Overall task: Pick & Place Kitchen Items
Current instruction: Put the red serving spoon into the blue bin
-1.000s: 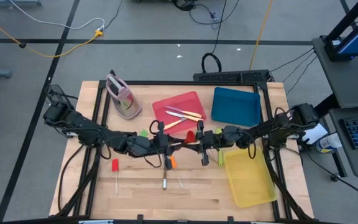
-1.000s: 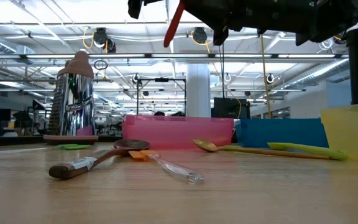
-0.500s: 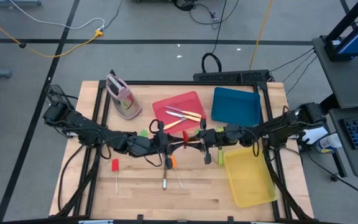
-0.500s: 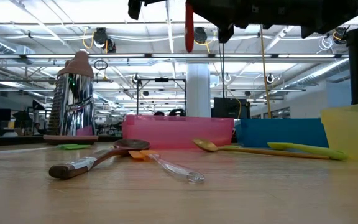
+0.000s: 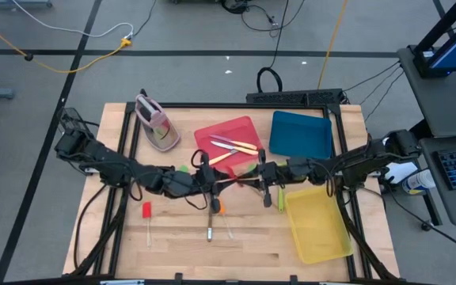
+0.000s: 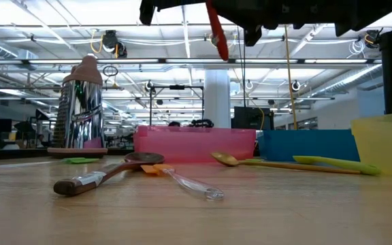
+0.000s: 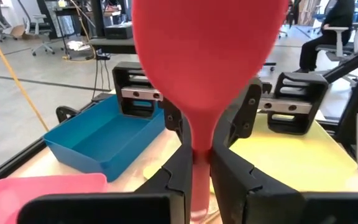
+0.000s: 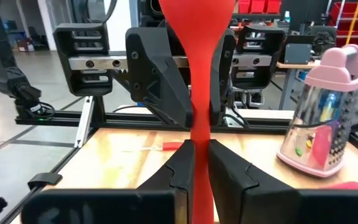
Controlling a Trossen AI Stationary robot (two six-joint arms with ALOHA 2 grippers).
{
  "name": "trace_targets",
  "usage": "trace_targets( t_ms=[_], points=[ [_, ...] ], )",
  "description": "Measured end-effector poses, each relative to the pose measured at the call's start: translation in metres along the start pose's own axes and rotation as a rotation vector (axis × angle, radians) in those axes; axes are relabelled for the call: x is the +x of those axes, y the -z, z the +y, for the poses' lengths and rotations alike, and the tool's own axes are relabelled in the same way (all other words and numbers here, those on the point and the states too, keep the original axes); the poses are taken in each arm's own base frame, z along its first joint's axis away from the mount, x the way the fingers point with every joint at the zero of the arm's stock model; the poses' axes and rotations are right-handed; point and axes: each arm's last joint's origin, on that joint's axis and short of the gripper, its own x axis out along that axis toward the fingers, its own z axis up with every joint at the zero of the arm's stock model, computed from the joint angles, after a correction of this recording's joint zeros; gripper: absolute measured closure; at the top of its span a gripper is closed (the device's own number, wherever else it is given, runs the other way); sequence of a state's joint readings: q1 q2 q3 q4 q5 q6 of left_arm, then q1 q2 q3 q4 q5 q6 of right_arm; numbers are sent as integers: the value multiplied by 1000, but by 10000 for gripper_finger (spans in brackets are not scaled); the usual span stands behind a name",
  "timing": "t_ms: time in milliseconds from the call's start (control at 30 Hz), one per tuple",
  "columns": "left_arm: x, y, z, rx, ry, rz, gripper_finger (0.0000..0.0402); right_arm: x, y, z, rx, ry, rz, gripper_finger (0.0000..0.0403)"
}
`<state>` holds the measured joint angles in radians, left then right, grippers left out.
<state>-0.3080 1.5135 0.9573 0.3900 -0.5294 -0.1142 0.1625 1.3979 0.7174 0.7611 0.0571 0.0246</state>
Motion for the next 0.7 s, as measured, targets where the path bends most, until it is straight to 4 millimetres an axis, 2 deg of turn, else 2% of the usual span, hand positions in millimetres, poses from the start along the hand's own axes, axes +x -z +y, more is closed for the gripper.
trace_targets(
  t_ms=[133,367,700],
  points=[
    [4,-1,7,-10,-15,-3,354,1,2,-1,-4,11,4,373],
    [6,-4,11,-18,-27,-35,380,2,0,-7,-9,20,-11,365],
    [11,-11,20,-28,-17,-89,378,2,-5,-16,-13,-37,-73,337]
  ],
)
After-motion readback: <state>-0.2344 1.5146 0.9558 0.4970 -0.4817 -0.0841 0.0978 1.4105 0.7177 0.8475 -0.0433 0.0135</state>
